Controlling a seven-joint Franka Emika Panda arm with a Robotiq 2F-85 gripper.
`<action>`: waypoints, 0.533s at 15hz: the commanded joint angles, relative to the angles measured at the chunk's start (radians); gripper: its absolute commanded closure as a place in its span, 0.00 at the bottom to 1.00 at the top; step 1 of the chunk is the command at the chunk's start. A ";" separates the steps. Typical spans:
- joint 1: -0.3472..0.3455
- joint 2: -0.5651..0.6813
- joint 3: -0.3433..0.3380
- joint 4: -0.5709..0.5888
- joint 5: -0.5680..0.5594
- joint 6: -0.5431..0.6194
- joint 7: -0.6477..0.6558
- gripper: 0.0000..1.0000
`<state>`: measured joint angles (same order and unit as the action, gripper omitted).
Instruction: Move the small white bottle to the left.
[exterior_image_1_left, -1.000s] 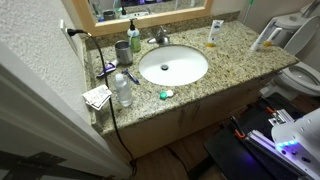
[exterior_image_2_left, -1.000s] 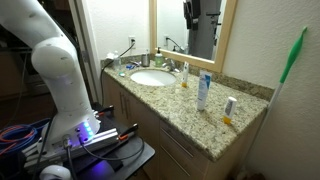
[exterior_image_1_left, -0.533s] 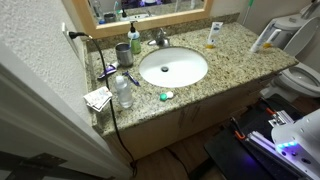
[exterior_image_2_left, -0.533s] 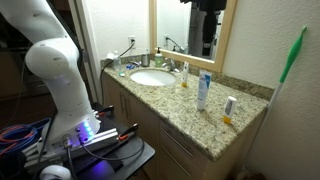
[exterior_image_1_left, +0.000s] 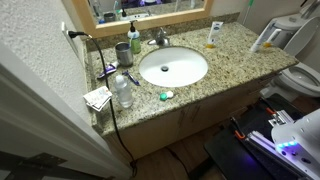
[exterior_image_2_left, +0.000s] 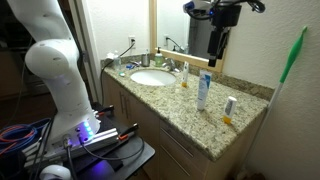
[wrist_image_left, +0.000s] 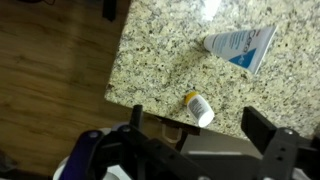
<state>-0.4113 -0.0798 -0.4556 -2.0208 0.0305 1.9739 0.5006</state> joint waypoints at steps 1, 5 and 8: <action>-0.039 0.239 -0.029 0.173 0.143 -0.004 0.069 0.00; -0.031 0.224 -0.024 0.134 0.130 0.012 0.066 0.00; -0.029 0.235 -0.019 0.147 0.144 0.007 0.081 0.00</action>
<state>-0.4323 0.1243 -0.4836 -1.8920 0.1588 1.9883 0.5677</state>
